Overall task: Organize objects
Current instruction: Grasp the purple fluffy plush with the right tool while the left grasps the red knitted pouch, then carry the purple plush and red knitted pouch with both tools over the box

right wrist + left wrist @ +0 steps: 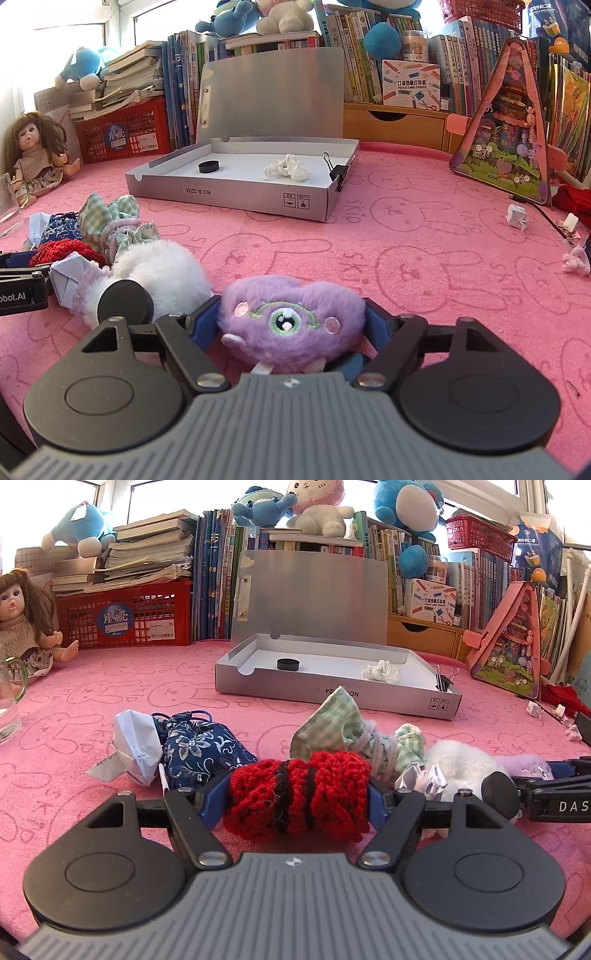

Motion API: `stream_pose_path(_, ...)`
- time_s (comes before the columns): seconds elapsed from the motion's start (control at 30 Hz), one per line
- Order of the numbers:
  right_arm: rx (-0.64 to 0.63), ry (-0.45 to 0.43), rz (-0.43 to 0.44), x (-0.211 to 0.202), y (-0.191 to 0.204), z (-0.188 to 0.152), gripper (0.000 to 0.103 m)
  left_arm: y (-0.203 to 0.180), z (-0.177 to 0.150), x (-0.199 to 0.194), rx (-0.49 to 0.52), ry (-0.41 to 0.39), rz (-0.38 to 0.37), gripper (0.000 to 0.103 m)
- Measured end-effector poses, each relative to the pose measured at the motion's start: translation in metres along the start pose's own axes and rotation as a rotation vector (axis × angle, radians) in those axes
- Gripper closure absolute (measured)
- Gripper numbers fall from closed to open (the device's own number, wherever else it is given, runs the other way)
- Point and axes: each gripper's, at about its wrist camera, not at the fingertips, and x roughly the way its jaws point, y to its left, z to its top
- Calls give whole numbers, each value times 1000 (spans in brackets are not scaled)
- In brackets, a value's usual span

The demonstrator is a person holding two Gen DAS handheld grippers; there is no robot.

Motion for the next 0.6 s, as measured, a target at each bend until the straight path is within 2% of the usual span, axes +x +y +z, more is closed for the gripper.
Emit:
stream_pose_path(0.27, 3, -33, -8, -4, 1, -1, 26, 1, 4, -6, 0, -14, 4, 31)
stream_pose_path(0.47, 62, -24, 6, -5, -5, 4, 26, 2, 17, -14, 13, -38, 4, 31)
stream_pose_path(0.6, 52, -43, 0, -8, -4, 11, 26, 3, 28, -15, 22, -56, 0, 31)
